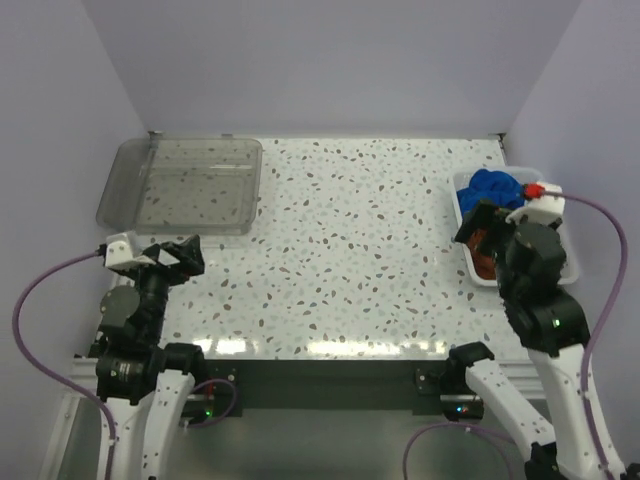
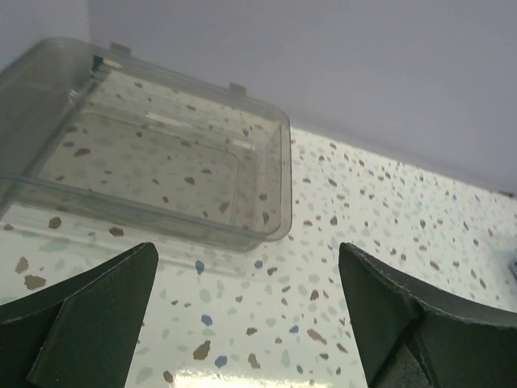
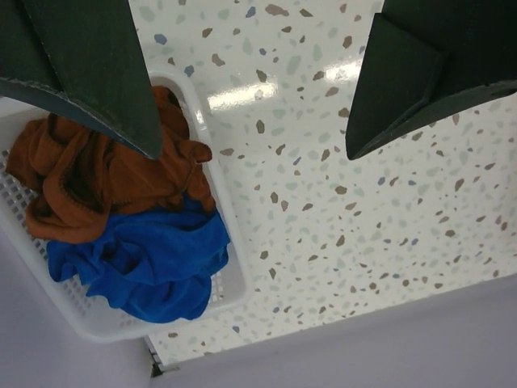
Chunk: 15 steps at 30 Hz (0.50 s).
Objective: Fold and stack the towels
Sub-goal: Grab crumpled towel
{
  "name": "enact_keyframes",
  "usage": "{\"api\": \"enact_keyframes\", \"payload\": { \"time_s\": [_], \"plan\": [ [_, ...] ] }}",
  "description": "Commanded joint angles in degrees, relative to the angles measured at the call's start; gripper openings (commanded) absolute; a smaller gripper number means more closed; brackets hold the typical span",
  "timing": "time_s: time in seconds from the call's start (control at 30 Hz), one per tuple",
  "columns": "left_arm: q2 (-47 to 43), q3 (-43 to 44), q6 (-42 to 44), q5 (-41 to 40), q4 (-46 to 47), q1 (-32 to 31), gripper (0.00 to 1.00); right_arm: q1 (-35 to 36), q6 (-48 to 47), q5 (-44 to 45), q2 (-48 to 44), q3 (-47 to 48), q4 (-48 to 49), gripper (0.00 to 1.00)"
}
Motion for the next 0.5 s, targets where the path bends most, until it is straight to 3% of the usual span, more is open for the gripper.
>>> {"api": "enact_keyframes", "payload": {
  "time_s": [0.0,0.2,0.47],
  "plan": [
    [5.72,-0.58,0.89,9.22,1.12,0.16,1.00,0.09,7.02,8.38,13.91,5.71,-3.47,0.99],
    [12.59,-2.68,1.69,16.70,4.62,0.16,1.00,-2.88,7.82,14.20,26.52,11.36,-3.13,0.99],
    [12.06,-4.45,2.04,17.32,5.87,-0.01,1.00,-16.33,11.33,2.90,39.52,10.40,4.25,0.96]
  ]
}}
